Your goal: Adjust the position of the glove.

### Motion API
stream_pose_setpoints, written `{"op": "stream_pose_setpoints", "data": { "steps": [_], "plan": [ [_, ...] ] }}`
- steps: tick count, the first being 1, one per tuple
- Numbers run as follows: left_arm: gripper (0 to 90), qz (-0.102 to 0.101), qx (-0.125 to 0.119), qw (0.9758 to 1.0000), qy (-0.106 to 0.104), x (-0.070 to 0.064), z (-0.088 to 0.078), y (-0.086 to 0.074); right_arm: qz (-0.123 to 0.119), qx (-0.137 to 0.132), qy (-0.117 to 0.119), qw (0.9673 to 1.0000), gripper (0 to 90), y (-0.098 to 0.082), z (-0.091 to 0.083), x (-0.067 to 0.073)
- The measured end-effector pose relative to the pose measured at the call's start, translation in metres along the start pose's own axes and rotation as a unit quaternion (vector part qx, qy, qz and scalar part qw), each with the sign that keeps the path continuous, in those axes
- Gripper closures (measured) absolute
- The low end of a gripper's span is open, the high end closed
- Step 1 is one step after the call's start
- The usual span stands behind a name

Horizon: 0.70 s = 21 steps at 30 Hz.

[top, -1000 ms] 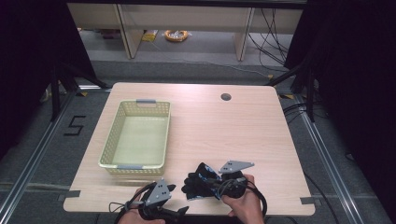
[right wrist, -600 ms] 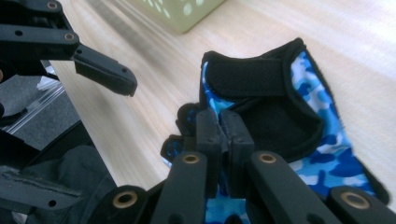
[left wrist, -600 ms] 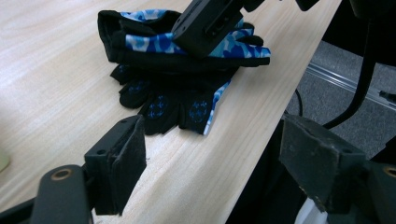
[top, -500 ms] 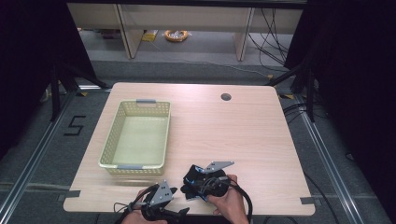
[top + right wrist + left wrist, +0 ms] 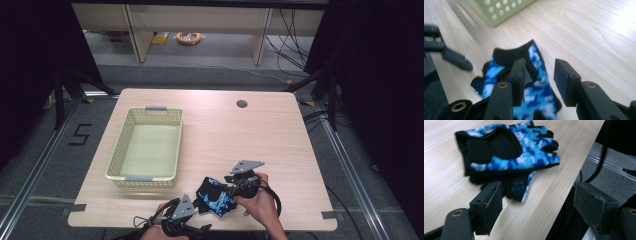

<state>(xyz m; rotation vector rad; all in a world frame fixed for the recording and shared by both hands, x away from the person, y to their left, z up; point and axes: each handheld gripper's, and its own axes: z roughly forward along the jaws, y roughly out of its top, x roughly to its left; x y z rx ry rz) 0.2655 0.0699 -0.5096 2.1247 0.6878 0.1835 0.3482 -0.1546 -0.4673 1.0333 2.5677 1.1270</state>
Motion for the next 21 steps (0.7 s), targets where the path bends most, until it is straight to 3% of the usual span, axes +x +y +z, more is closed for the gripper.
{"op": "stream_pose_setpoints", "data": {
  "steps": [2, 3, 6, 8, 10, 12, 13, 16, 18, 21],
  "plan": [
    [21.9, -0.007, -0.003, 1.0000, 0.000, -0.005, 0.003, 0.002, 0.006, -0.007, 0.015, 0.9998, 61.0, 0.003, 0.008, -0.008],
    [21.9, 0.008, 0.001, 1.0000, 0.003, -0.004, 0.003, 0.003, 0.003, -0.001, 0.018, 0.9998, 60.7, 0.006, 0.011, -0.010],
    [21.5, -0.002, -0.002, 0.9999, 0.011, -0.006, 0.005, 0.005, -0.004, 0.009, 0.030, 0.9995, 59.7, 0.014, 0.023, -0.012],
    [21.8, 0.016, 0.002, 0.9998, 0.012, -0.004, 0.005, 0.006, -0.007, 0.023, 0.034, 0.9991, 58.7, 0.021, 0.033, -0.011],
    [21.8, 0.014, 0.002, 0.9997, 0.020, -0.005, 0.005, 0.006, -0.006, 0.037, 0.042, 0.9984, 57.0, 0.026, 0.043, -0.012],
    [21.8, -0.005, -0.006, 0.9999, 0.010, -0.008, 0.008, 0.004, 0.000, 0.043, 0.052, 0.9977, 54.8, 0.031, 0.052, -0.012],
    [21.8, -0.004, -0.011, 0.9999, 0.010, -0.008, 0.009, 0.004, -0.004, 0.038, 0.054, 0.9978, 54.0, 0.031, 0.056, -0.012],
    [21.7, -0.012, -0.009, 0.9998, 0.012, -0.009, 0.009, 0.003, 0.014, 0.057, 0.080, 0.9951, 53.9, 0.036, 0.063, -0.012],
    [21.7, -0.003, -0.012, 0.9999, 0.009, -0.008, 0.009, 0.004, 0.018, 0.068, 0.080, 0.9943, 54.0, 0.036, 0.069, -0.012],
    [21.7, -0.003, -0.003, 0.9999, 0.013, -0.006, 0.008, 0.004, 0.002, 0.075, 0.083, 0.9937, 73.8, 0.034, 0.073, -0.012]
  ]
}}
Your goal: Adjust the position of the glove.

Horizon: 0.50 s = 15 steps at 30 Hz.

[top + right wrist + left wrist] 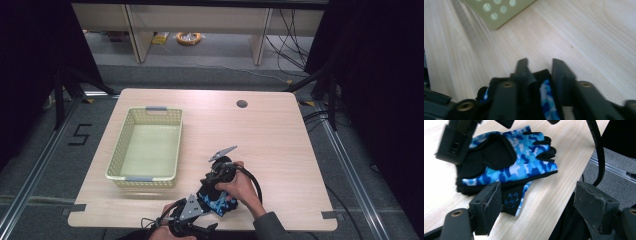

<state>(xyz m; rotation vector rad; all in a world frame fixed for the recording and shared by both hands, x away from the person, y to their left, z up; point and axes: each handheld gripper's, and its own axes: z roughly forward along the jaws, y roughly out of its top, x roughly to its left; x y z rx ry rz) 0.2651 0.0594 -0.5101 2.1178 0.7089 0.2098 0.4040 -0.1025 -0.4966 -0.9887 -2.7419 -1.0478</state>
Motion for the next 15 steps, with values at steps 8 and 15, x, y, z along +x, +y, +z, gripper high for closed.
{"op": "stream_pose_setpoints", "data": {
  "steps": [8, 15],
  "plan": [
    [21.7, 0.003, -0.015, 0.9999, 0.003, 0.000, -0.001, 0.001, 0.035, -0.028, -0.014, 0.9989, 85.4, 0.000, -0.011, 0.006],
    [22.3, 0.022, -0.004, 0.9993, 0.030, 0.001, 0.001, 0.003, 0.076, -0.078, -0.014, 0.9939, 85.6, -0.004, -0.029, 0.007]
  ]
}}
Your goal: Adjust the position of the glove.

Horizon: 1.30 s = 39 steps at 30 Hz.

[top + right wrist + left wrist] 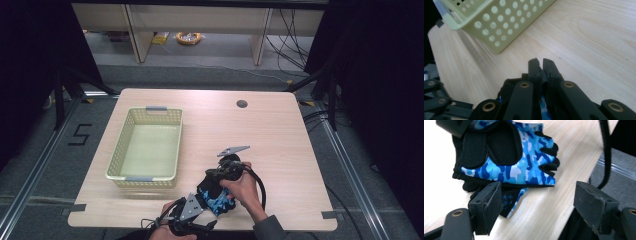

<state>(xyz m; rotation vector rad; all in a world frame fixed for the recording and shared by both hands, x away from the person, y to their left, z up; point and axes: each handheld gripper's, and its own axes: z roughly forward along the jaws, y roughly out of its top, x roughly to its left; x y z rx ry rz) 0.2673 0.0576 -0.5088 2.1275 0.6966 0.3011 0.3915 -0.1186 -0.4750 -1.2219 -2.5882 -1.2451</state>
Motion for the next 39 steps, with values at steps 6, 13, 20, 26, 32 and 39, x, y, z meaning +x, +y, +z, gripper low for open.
{"op": "stream_pose_setpoints", "data": {
  "steps": [6, 13, 20, 26, 32, 39],
  "plan": [
    [24.0, 0.004, -0.001, 0.9999, 0.014, -0.004, 0.007, 0.003, 0.027, -0.025, 0.022, 0.9991, 85.6, -0.001, -0.007, -0.002],
    [27.7, 0.007, 0.007, 0.9990, 0.043, -0.002, 0.018, 0.003, 0.053, -0.051, 0.028, 0.9969, 85.5, -0.004, -0.014, -0.007],
    [38.9, 0.026, 0.010, 0.9983, 0.052, 0.001, 0.025, 0.004, 0.078, -0.052, 0.014, 0.9955, 85.4, -0.009, -0.010, -0.014],
    [66.0, 0.063, 0.016, 0.9965, 0.052, 0.003, 0.025, 0.005, 0.094, -0.046, 0.019, 0.9943, 85.2, -0.012, -0.007, -0.018],
    [80.0, 0.066, 0.002, 0.9970, 0.039, 0.004, 0.019, 0.007, 0.107, -0.039, 0.015, 0.9934, 84.7, -0.014, -0.006, -0.020],
    [82.3, 0.066, -0.004, 0.9976, 0.017, 0.011, 0.012, 0.010, 0.069, -0.035, 0.001, 0.9970, 82.7, -0.012, -0.011, -0.020]
  ]
}}
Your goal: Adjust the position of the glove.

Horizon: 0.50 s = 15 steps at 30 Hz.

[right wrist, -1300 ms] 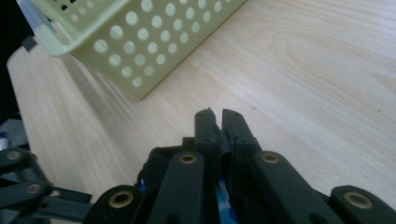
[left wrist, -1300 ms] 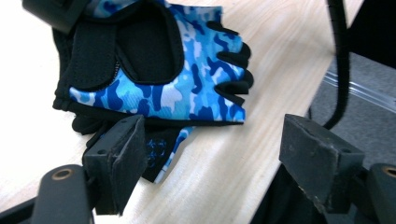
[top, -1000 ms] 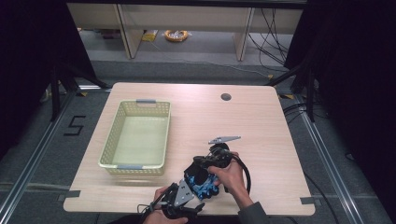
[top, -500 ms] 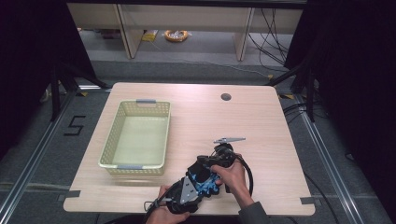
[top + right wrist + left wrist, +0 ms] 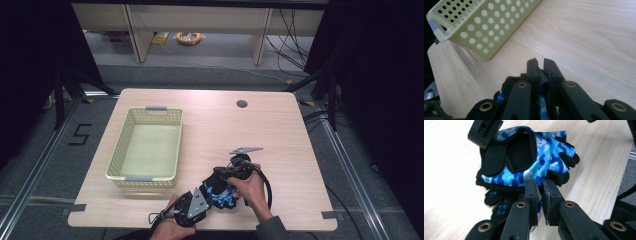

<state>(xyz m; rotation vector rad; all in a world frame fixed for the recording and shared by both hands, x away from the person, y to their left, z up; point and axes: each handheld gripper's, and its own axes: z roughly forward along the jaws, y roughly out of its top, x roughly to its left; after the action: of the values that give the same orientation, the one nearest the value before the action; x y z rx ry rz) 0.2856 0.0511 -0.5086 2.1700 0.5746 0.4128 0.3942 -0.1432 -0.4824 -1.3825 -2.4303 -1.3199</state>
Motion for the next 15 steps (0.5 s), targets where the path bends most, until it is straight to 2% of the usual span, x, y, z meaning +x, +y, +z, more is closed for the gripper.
{"op": "stream_pose_setpoints", "data": {
  "steps": [1, 2, 3, 4, 5, 6, 7, 8, 9, 10, 11, 12, 14, 15],
  "plan": [
    [82.4, -0.015, -0.005, 0.9998, -0.013, 0.001, 0.000, -0.001, -0.020, 0.000, -0.005, 0.9998, 82.8, 0.001, -0.001, -0.002],
    [82.6, -0.022, -0.016, 0.9994, -0.022, 0.000, 0.001, -0.002, -0.025, 0.000, -0.005, 0.9997, 82.9, 0.001, -0.001, -0.002],
    [82.6, -0.013, -0.003, 0.9998, -0.012, 0.003, -0.002, -0.001, -0.029, 0.000, -0.006, 0.9996, 82.8, 0.002, -0.002, -0.002],
    [82.7, -0.022, -0.015, 0.9991, -0.032, 0.002, -0.001, -0.001, -0.035, 0.002, -0.007, 0.9994, 82.4, 0.002, -0.002, -0.002],
    [82.7, -0.019, -0.016, 0.9993, -0.027, 0.004, -0.002, -0.001, -0.040, 0.008, -0.010, 0.9991, 81.6, 0.002, -0.003, -0.002],
    [82.8, -0.003, -0.001, 1.0000, -0.006, 0.006, -0.007, 0.000, -0.042, 0.011, -0.009, 0.9990, 82.1, 0.002, -0.004, -0.002],
    [82.8, -0.019, -0.010, 0.9995, -0.023, 0.004, -0.005, -0.001, -0.047, 0.014, -0.016, 0.9987, 83.3, 0.002, -0.004, -0.001],
    [82.9, -0.014, -0.001, 0.9998, -0.013, 0.006, -0.009, -0.001, -0.051, 0.017, -0.015, 0.9984, 84.0, 0.002, -0.005, -0.001],
    [83.0, -0.019, -0.015, 0.9993, -0.029, 0.006, -0.007, -0.001, -0.058, 0.022, -0.013, 0.9980, 84.1, 0.002, -0.005, 0.000],
    [83.2, -0.013, -0.003, 0.9999, 0.001, 0.009, -0.012, -0.001, -0.044, 0.025, -0.010, 0.9987, 84.2, 0.002, -0.007, 0.003],
    [83.2, -0.006, -0.002, 1.0000, 0.001, 0.010, -0.014, 0.000, -0.059, 0.016, -0.011, 0.9981, 84.2, 0.003, -0.008, 0.000],
    [83.3, -0.011, -0.008, 0.9999, 0.004, 0.011, -0.016, 0.000, -0.058, 0.012, -0.011, 0.9982, 84.2, 0.003, -0.010, 0.001],
    [83.3, -0.025, -0.019, 0.9995, -0.005, 0.013, -0.020, 0.001, -0.060, 0.004, -0.011, 0.9981, 84.1, 0.003, -0.015, 0.003],
    [83.3, -0.005, -0.012, 0.9999, -0.003, 0.018, -0.024, 0.002, -0.060, 0.002, -0.006, 0.9982, 84.0, 0.003, -0.017, 0.004]
  ]
}}
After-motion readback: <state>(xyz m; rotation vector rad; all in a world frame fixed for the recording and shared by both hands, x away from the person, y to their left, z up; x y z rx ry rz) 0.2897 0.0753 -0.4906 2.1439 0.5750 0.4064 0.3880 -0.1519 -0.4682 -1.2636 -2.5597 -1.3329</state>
